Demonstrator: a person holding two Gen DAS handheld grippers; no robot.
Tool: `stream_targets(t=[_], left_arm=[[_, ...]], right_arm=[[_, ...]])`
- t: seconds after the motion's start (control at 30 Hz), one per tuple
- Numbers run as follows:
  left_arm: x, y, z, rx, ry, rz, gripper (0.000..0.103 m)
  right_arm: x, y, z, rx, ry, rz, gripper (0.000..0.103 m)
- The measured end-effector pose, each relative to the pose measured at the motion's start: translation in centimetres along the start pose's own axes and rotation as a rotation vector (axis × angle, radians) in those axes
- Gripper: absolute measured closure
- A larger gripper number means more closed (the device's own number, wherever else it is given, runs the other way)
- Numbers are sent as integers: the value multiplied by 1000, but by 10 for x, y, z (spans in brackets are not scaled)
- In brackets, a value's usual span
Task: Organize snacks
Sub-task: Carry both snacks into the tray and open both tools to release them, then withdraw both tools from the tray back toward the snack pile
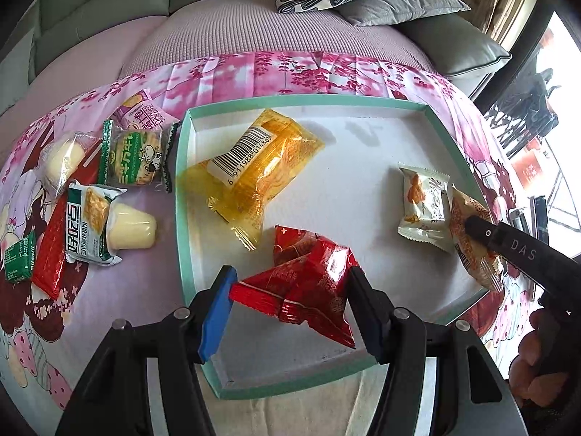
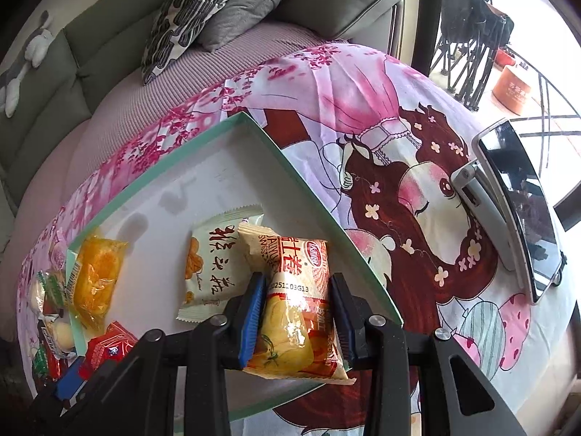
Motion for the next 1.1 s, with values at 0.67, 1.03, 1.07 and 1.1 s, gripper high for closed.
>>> stream_targets(t=[0.67, 1.03, 1.07, 1.1], left_arm=[[-11, 21, -27, -43, -96, -67, 9], [-12, 82, -40, -147, -157, -322, 8], [-10, 86, -39, -157, -153, -338, 7], [-9, 91, -38, -169, -149, -355, 4]], right_arm=[[0, 14, -2, -60, -25, -27, 13], [2, 25, -5, -73, -47, -54, 0], [2, 28, -6, -77, -52, -64, 0], [2, 31, -7, -81, -58, -74, 0]])
Point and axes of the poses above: each gripper's, at about its wrist camera, not at the fingertips, and z roughly the way its jaws point, y to its left, x to its underside, the point moved 6 cm from there along z, roughly the way its jaws point, and after that the axes turned 4 degrees about x, right-handed, at the moved point
